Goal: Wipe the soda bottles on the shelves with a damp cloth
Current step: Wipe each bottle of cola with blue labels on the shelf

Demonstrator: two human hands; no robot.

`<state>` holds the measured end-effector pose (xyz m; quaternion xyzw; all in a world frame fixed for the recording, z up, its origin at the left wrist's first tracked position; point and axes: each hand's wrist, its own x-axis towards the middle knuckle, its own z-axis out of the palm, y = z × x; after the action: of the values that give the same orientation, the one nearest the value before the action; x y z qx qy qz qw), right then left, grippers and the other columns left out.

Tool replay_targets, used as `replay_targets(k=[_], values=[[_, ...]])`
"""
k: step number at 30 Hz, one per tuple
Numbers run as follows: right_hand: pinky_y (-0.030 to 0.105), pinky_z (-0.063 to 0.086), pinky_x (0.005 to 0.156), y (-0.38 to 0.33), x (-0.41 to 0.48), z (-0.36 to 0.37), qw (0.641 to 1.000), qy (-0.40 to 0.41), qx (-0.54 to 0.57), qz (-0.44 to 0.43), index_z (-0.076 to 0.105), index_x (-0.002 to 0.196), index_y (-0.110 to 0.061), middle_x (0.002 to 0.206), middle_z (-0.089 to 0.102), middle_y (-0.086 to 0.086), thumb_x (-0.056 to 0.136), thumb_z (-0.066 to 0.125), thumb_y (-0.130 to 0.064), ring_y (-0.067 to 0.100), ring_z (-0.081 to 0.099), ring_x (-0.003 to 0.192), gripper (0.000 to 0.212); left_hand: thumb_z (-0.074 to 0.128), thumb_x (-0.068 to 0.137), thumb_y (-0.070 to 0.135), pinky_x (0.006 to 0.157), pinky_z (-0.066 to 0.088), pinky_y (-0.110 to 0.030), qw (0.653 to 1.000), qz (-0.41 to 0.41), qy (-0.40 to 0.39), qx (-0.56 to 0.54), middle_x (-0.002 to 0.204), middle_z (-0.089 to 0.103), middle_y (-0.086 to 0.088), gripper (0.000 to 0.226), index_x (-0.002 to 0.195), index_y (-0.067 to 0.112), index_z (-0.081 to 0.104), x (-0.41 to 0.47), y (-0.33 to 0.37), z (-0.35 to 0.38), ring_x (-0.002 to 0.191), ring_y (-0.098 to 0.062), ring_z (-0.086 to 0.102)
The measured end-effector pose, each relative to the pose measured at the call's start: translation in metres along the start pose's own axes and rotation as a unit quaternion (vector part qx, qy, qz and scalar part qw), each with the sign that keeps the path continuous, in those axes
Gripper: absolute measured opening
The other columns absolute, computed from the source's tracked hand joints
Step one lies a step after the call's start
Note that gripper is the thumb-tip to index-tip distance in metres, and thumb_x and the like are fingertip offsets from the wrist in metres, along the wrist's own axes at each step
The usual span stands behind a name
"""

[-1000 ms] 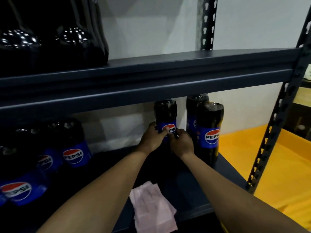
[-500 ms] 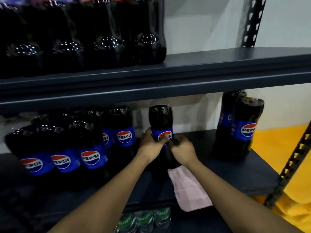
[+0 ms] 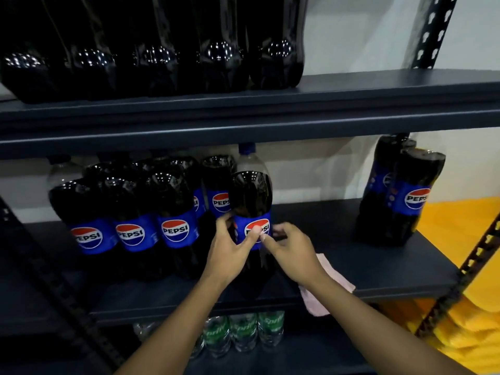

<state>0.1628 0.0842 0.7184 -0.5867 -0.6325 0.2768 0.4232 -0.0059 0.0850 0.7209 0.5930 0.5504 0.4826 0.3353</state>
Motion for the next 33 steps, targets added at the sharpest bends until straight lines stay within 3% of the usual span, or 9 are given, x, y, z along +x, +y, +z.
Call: replay_targets(k=[4, 7, 9, 11, 13, 15, 21, 28, 33], values=[[0.017, 0.053, 0.077, 0.010, -0.021, 0.005, 0.999, 0.023, 0.003, -0.042, 0.064, 0.125, -0.024, 0.117, 0.061, -0.013, 0.094, 0.072, -0.040, 0.000, 0.066, 0.091, 0.036, 0.073, 0.084, 0.060, 0.093, 0.052, -0.015, 1.000, 0.002, -0.022, -0.005, 0.125, 0.066, 0.021, 0.054, 0.129, 0.043, 0.050, -0.016, 0.002, -0.007, 0.108, 0.016, 0.062], [0.013, 0.047, 0.082, 0.026, -0.034, 0.003, 0.996, 0.001, -0.012, -0.086, 0.062, 0.134, -0.026, 0.117, 0.060, -0.017, 0.095, 0.070, -0.037, -0.002, 0.063, 0.099, 0.041, 0.074, 0.088, 0.052, 0.084, 0.049, -0.007, 0.999, 0.003, -0.039, -0.005, 0.120, 0.062, 0.028, 0.050, 0.130, 0.043, 0.047, -0.022, 0.005, -0.011, 0.103, 0.026, 0.057], [0.023, 0.044, 0.090, 0.046, -0.035, -0.003, 0.986, 0.025, -0.121, -0.114, 0.066, 0.130, -0.024, 0.122, 0.065, -0.012, 0.096, 0.062, -0.046, 0.005, 0.063, 0.106, 0.041, 0.074, 0.091, 0.047, 0.082, 0.049, -0.005, 0.999, -0.001, -0.048, -0.009, 0.118, 0.060, 0.031, 0.049, 0.131, 0.042, 0.046, -0.021, 0.007, -0.011, 0.100, 0.031, 0.054], [0.039, 0.040, 0.102, 0.071, -0.026, -0.010, 0.959, 0.038, -0.268, -0.089, 0.065, 0.133, -0.019, 0.138, 0.062, -0.002, 0.094, 0.045, -0.057, 0.021, 0.060, 0.124, 0.059, 0.072, 0.085, 0.056, 0.085, 0.051, -0.009, 0.998, -0.004, -0.055, -0.015, 0.121, 0.061, 0.030, 0.054, 0.131, 0.043, 0.046, -0.022, 0.010, -0.013, 0.102, 0.030, 0.054], [0.048, 0.022, 0.120, 0.089, -0.018, -0.016, 0.935, -0.048, -0.352, 0.012, 0.044, 0.154, -0.016, 0.164, 0.035, 0.001, 0.098, 0.036, -0.065, 0.028, 0.030, 0.152, 0.075, 0.071, 0.079, 0.061, 0.089, 0.051, -0.015, 0.998, -0.009, -0.056, -0.022, 0.121, 0.062, 0.030, 0.061, 0.132, 0.044, 0.047, -0.022, 0.011, -0.012, 0.104, 0.027, 0.056], [0.050, 0.007, 0.126, 0.099, -0.013, -0.015, 0.916, -0.128, -0.373, 0.073, 0.021, 0.163, -0.017, 0.172, 0.010, -0.002, 0.100, 0.032, -0.069, 0.027, 0.005, 0.158, 0.083, 0.071, 0.078, 0.062, 0.090, 0.053, -0.017, 0.998, -0.012, -0.057, -0.024, 0.122, 0.062, 0.030, 0.062, 0.132, 0.045, 0.046, -0.023, 0.012, -0.011, 0.107, 0.023, 0.058], [0.055, 0.001, 0.125, 0.098, -0.019, -0.007, 0.900, -0.094, -0.423, 0.038, 0.016, 0.164, -0.022, 0.173, 0.001, 0.002, 0.105, 0.027, -0.059, 0.031, -0.004, 0.159, 0.072, 0.070, 0.080, 0.063, 0.087, 0.052, -0.014, 0.998, -0.013, -0.060, -0.031, 0.130, 0.062, 0.027, 0.063, 0.135, 0.048, 0.044, -0.028, 0.017, -0.010, 0.111, 0.021, 0.057], [0.059, 0.012, 0.123, 0.100, -0.018, -0.004, 0.901, -0.101, -0.422, 0.016, 0.038, 0.155, -0.033, 0.168, 0.025, 0.000, 0.107, 0.029, -0.047, 0.029, 0.014, 0.156, 0.050, 0.069, 0.078, 0.064, 0.091, 0.051, -0.017, 0.997, -0.023, -0.061, -0.036, 0.127, 0.062, 0.028, 0.050, 0.122, 0.055, 0.047, -0.029, 0.019, -0.009, 0.114, 0.016, 0.058], [0.050, 0.019, 0.123, 0.080, -0.008, -0.022, 0.978, -0.072, -0.182, 0.070, 0.053, 0.147, -0.037, 0.161, 0.037, 0.000, 0.108, 0.040, -0.044, 0.026, 0.024, 0.152, 0.042, 0.071, 0.080, 0.061, 0.093, 0.053, -0.017, 0.996, -0.028, -0.075, -0.030, 0.117, 0.065, 0.037, 0.047, 0.120, 0.056, 0.048, -0.030, 0.023, -0.013, 0.114, 0.017, 0.059]])
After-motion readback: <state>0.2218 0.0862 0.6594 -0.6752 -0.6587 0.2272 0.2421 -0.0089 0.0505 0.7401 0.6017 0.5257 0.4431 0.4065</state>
